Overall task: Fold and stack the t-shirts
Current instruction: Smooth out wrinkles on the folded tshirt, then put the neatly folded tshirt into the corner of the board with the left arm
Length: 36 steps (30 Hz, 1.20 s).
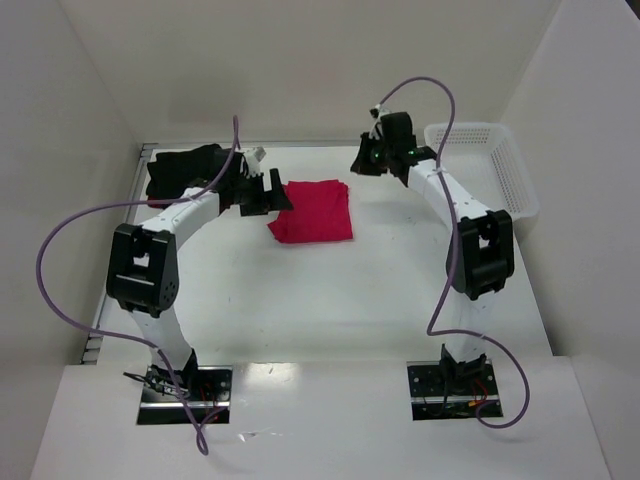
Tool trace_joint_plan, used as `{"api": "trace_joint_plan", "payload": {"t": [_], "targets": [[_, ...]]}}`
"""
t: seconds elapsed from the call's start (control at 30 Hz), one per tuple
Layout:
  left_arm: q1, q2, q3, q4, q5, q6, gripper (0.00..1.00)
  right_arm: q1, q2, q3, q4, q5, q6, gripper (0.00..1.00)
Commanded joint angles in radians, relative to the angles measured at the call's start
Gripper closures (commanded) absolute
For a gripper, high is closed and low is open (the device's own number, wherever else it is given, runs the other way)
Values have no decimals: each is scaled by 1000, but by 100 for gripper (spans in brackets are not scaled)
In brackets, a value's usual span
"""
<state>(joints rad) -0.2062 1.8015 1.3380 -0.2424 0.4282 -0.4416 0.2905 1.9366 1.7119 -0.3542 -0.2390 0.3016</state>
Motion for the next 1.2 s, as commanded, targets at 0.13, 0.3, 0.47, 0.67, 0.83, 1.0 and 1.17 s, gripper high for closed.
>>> {"api": "trace_joint_plan", "payload": {"t": [0.13,0.3,0.47,0.67,0.83,1.0,1.17], "targets": [[70,97,-22,60,70,50,1,91,-19,-109,-25,35,10,100],[79,173,-13,72,44,60,1,125,16,-109,-25,35,10,100],[97,232,9,133,98,69,1,156,73,-100,-29,64,10,100],[97,272,9,198,136,50,1,156,153,-55,-71,161,10,100],[97,295,-8,233,147,27,1,156,171,-55,-49,207,21,100],[85,332,1,259,198,17,1,156,234,-34,-48,216,30,100],[54,364,27,250,213,26,1,156,263,-23,-48,198,41,100]]}}
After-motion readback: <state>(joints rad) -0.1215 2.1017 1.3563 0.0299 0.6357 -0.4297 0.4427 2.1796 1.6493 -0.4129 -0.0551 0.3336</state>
